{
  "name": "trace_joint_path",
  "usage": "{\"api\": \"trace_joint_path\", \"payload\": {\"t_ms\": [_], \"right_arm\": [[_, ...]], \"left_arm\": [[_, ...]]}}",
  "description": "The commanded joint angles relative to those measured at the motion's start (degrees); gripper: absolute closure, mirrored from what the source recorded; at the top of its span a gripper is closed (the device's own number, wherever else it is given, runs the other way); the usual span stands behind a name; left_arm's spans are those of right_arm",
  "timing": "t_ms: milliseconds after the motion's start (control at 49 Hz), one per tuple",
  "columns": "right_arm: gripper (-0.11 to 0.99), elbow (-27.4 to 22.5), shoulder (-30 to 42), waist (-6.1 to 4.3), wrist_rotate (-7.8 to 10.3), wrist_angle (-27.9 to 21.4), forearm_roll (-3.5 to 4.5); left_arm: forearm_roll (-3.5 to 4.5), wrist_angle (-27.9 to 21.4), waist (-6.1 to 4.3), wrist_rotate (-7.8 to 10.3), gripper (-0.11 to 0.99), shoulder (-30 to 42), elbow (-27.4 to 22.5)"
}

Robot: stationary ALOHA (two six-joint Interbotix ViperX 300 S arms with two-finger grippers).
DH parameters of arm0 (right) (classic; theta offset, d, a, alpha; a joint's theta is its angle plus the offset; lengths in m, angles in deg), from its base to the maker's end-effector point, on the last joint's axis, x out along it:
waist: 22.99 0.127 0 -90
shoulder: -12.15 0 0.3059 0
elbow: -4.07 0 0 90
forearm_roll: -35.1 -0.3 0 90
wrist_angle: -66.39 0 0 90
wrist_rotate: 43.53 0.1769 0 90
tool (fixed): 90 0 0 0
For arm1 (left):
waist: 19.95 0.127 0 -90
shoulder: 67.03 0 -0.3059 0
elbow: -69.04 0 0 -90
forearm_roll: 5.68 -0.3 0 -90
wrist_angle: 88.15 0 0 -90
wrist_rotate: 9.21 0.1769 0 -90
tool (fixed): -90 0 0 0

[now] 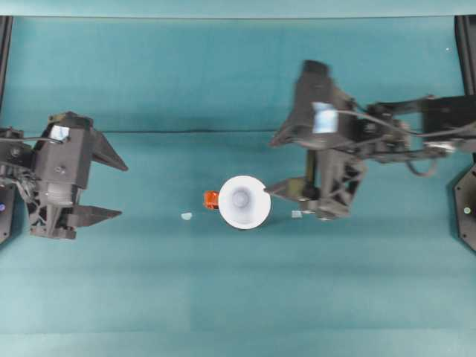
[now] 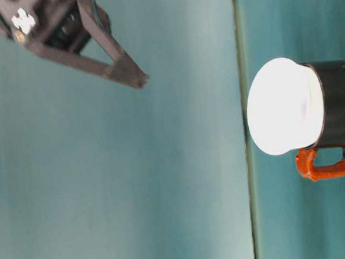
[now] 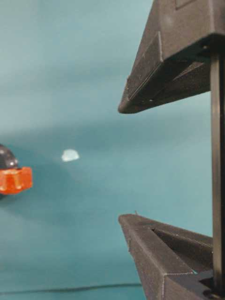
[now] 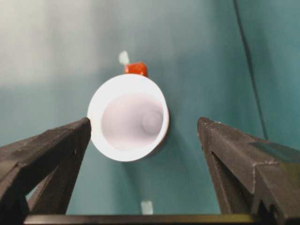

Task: Put the paper cup into the moved red handle cup holder.

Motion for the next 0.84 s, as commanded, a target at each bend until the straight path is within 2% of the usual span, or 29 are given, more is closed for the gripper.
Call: {"api": "trace_joint_path", "payload": {"t_ms": [0, 184, 286, 388, 654, 817], "right_arm": [[-0.04, 1.8, -3.6, 0.44, -0.44, 2.8, 0.09], [-0.04, 6.6, -8.0, 1.23, -0.26, 4.0, 0.09], [-0.04, 8.3, -9.7, 2.37, -0.35, 4.3, 0.09], [-0.04, 9.8, -11.2, 2.9, -0.26, 4.5, 0.09], [-0.04, 11.3, -12.6, 3.08, -0.18, 4.5, 0.09], [-0.04, 11.7, -13.0, 3.08, -0.18, 4.5, 0.09]], "left_arm": [[-0.09, 0.4, 0.0, -0.09, -0.04, -1.3, -0.9], [-0.09, 0.4, 0.0, -0.18, -0.04, -2.0, -0.6], [0.0, 0.7, 0.0, -0.18, -0.04, -1.9, -0.7], [-0.09, 1.8, 0.09, -0.09, -0.04, -2.0, -0.7], [-0.09, 4.7, 0.09, 0.35, -0.04, -2.1, -0.7], [-0.09, 4.8, 0.09, 0.18, -0.04, -2.5, -0.6]]}}
